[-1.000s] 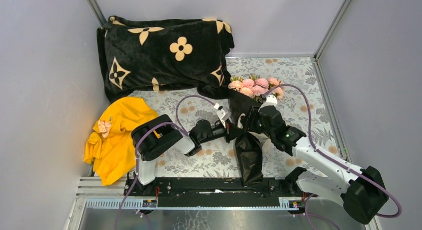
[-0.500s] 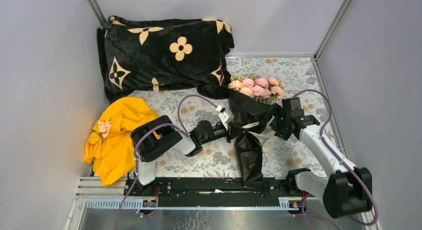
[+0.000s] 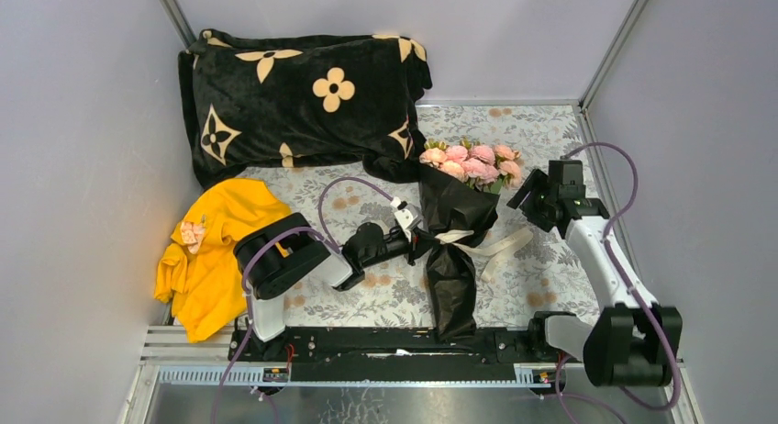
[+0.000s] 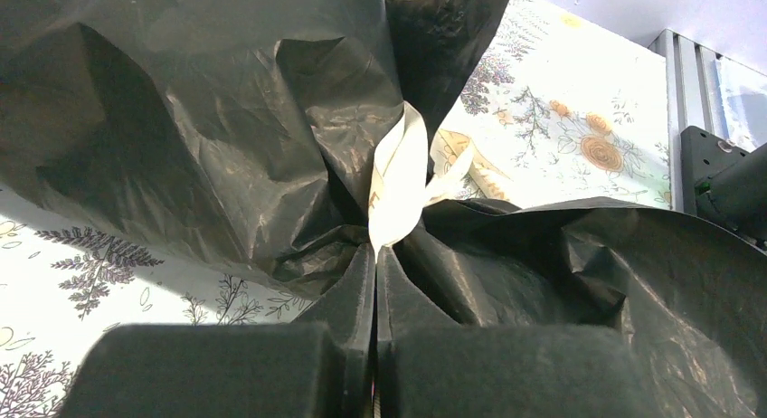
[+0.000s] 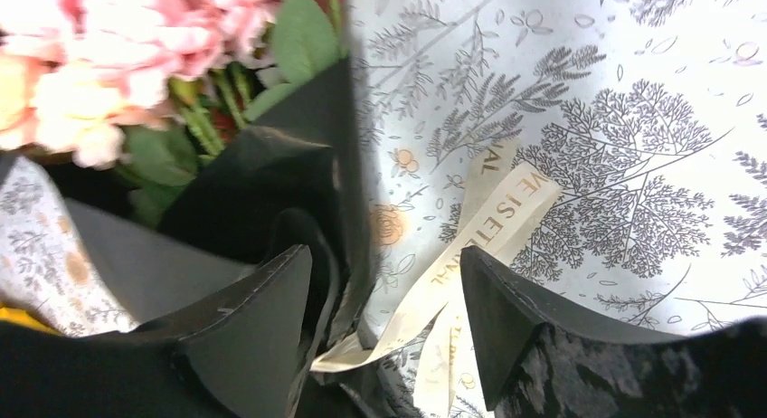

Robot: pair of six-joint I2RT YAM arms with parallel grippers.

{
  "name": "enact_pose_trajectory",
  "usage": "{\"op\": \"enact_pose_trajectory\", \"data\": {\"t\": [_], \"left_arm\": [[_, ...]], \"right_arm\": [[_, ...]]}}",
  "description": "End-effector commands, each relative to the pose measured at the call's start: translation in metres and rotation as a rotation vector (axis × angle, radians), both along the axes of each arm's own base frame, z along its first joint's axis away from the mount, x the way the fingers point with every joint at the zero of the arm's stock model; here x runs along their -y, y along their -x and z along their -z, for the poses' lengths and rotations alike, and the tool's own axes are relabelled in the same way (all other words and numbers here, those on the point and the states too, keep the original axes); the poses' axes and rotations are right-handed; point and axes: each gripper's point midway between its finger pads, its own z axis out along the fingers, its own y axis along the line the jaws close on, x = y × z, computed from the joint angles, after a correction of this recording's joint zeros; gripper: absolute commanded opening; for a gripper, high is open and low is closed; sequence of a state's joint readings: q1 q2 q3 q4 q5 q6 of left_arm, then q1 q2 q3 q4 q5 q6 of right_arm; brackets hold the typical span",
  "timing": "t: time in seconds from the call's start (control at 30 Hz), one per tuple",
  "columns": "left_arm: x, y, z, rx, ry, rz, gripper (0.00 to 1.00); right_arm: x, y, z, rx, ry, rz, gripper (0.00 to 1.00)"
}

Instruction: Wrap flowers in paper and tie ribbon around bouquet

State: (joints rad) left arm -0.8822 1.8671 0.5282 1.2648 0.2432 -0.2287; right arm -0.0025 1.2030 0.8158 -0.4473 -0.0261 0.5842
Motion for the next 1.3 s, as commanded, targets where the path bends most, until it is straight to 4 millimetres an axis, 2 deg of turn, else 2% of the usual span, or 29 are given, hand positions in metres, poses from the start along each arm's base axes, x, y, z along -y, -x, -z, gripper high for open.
{"op": "enact_pose_trajectory", "data": {"t": [0.0,0.07,0.13,0.27,0.37,0.5,0.6,0.7,0.83,0.9,0.97,1.03,1.13,1.2,1.27], "left_arm": [[-0.003,-0.008,-0.014,0.049,0.024,-0.027,0.00],[-0.003,-0.009,-0.017,0.056,0.032,-0.036,0.00],[-0.005,-0.011,-0.027,0.082,0.056,-0.054,0.00],[-0.006,-0.001,-0.071,0.212,0.161,-0.001,0.00],[-0.005,0.011,-0.087,0.229,0.216,0.058,0.00],[-0.005,0.019,-0.082,0.178,0.221,0.088,0.00],[-0.008,0.012,-0.069,0.126,0.190,0.041,0.00],[-0.014,0.000,-0.054,0.088,0.147,-0.036,0.00],[-0.024,-0.011,-0.029,0.031,0.073,-0.121,0.00],[-0.025,-0.008,-0.026,0.026,0.066,-0.109,0.00],[-0.024,-0.006,-0.029,0.077,0.053,-0.085,0.00],[-0.022,-0.005,-0.033,0.089,0.065,-0.073,0.00],[-0.021,-0.001,-0.037,0.102,0.073,-0.052,0.00],[-0.021,0.000,-0.040,0.104,0.079,-0.038,0.00],[-0.022,0.002,-0.042,0.101,0.087,-0.025,0.00]], "right_arm": [[0.005,0.002,-0.049,0.123,0.063,-0.039,0.70],[0.022,0.008,-0.044,0.109,0.124,0.044,0.78],[0.039,0.010,-0.027,0.091,0.150,0.124,0.82],[0.045,0.003,0.017,-0.030,0.161,0.145,0.81],[0.044,-0.005,0.041,-0.111,0.167,0.115,0.80],[0.038,-0.006,0.068,-0.166,0.138,0.084,0.78],[0.022,-0.003,0.079,-0.188,0.060,0.049,0.75],[0.018,0.007,0.082,-0.209,0.044,0.030,0.73],[0.025,0.016,0.070,-0.208,0.096,0.011,0.70],[0.025,0.009,0.046,-0.149,0.119,-0.026,0.63],[0.011,-0.002,0.014,-0.027,0.136,-0.138,0.55],[-0.028,-0.009,-0.023,0.148,0.122,-0.340,0.52],[-0.091,-0.001,-0.067,0.393,0.062,-0.630,0.51],[-0.127,0.013,-0.079,0.482,-0.005,-0.790,0.52],[-0.152,0.027,-0.076,0.494,-0.064,-0.917,0.54]]}}
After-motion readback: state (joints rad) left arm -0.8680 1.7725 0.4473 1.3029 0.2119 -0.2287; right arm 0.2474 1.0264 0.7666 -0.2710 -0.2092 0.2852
